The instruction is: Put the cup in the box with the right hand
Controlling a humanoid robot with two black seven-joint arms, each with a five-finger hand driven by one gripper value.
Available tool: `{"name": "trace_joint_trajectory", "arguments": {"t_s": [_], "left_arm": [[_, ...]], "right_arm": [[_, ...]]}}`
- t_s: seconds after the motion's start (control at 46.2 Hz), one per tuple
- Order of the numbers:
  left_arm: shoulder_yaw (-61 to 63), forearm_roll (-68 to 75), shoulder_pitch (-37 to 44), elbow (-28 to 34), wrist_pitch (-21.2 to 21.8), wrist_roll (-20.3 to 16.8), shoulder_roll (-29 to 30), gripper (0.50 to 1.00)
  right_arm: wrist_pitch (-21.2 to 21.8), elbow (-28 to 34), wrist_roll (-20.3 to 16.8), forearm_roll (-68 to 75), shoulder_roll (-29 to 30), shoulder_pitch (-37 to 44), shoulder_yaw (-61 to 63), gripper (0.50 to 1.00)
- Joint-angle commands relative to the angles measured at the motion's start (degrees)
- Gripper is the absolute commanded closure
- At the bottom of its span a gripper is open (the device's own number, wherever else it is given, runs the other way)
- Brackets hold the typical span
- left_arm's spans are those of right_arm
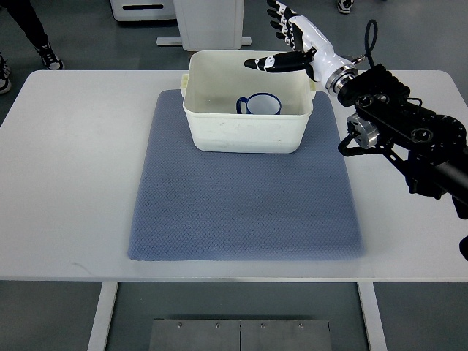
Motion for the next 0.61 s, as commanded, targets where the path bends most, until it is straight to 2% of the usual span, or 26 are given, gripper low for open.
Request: {"name": "trace_joint_trajectory", "arguments": {"t_s": [0.0,0.108,0.281,0.585], "left_arm": [[0.0,0.0,0.0,0.0,0.0,0.0,0.0,0.500],[0.0,0.0,0.0,0.0,0.0,0.0,0.0,0.500],[0.0,0.0,0.0,0.0,0.0,0.0,0.0,0.500],[0.1,0.0,0.0,0.0,0.0,0.0,0.0,0.500]], "right_arm": [[0.0,2.1,0.0,1.0,-2.9,-0.6,0.1,0.505],[0.1,4.3,0.1,2.0,-6.0,-2.2,1.4,0.505],[2.1,8.6,0.1,2.3,-11.4,-9.6,8.3,0.502],[4.3,14.0,0.2,2.3,-14.0,-20.0,16.2,0.502]]}}
